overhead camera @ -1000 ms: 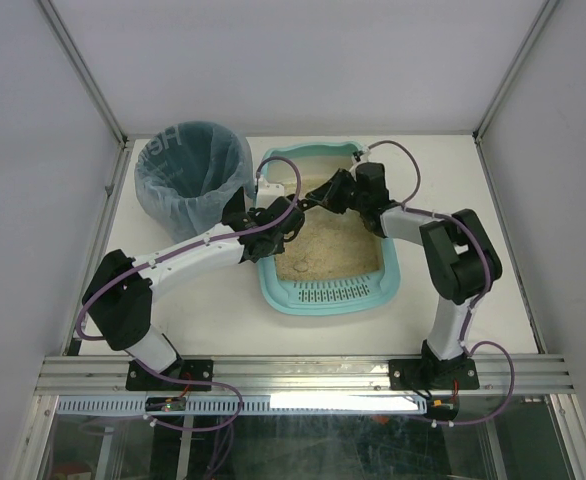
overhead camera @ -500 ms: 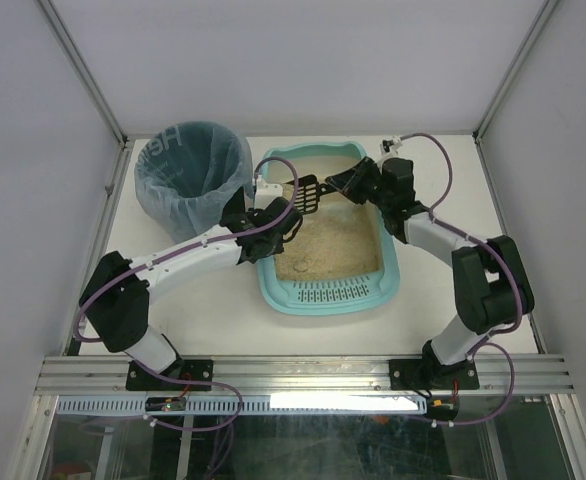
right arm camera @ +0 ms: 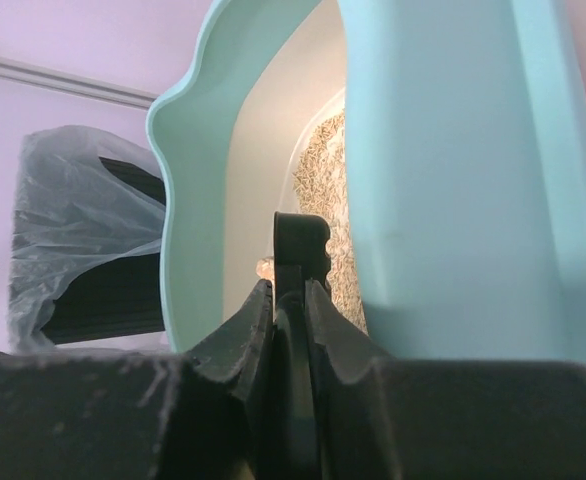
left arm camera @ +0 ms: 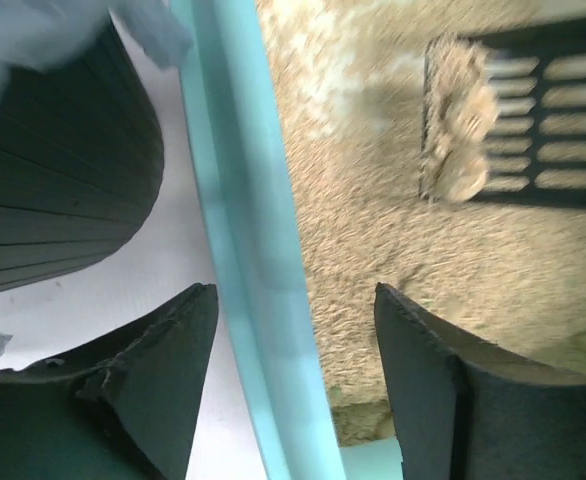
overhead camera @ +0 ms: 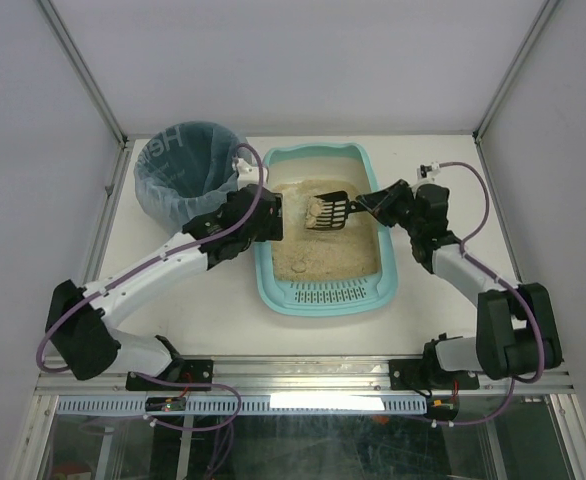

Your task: Clean the litter box

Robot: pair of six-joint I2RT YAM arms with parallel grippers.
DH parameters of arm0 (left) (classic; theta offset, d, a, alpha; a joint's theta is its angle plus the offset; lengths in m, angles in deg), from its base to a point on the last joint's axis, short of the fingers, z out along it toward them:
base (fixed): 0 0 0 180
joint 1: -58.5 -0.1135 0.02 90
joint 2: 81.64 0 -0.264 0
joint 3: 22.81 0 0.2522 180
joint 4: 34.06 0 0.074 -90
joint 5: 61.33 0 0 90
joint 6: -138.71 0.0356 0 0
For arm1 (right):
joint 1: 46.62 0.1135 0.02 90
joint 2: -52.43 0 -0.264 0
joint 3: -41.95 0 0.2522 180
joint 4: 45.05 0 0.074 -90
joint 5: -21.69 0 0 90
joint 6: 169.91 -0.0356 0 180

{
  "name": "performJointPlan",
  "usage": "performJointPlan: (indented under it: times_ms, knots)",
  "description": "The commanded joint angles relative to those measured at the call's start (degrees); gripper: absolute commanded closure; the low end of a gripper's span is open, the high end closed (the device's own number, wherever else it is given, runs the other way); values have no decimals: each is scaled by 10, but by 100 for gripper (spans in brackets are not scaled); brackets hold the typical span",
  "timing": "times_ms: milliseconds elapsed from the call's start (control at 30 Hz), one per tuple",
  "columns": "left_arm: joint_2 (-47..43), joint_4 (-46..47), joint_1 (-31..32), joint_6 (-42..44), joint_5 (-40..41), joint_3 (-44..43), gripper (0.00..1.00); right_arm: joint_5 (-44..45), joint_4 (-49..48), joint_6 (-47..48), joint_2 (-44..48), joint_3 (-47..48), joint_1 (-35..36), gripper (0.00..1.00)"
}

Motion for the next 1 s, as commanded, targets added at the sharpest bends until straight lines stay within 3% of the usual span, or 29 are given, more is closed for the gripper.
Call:
performJointPlan:
  times_ms: [0,133,267,400,533,667,767,900,967]
  knots:
    - [-56,74,-16,45,-48,-4,28,-25,-56,-50,83,-37,-25,100]
    - [-65,80,-26,58,-67,-6,14,-9,-42,-82,157,-83,-41,100]
    - [-80,89,-38,68,-89,-9,12,-81,-79,-101,186,-107,-42,100]
    - [-100,92,-42,92,-100,-25,11,-36,-25,-139,253,-147,-100,100]
    - [-125,113,-43,132,-97,-26,10,-109,-84,-147,218,-135,-76,100]
    - [-140,126,-43,159,-94,-34,9,-72,-80,-199,242,-182,-130,100]
    - [-164,162,-45,175,-87,-7,6,-121,-92,-156,205,-137,-77,100]
    - [-181,187,-53,181,-80,9,5,-75,-73,-195,235,-178,-126,100]
    - [-194,202,-55,187,-71,28,4,-120,-90,-182,210,-155,-109,100]
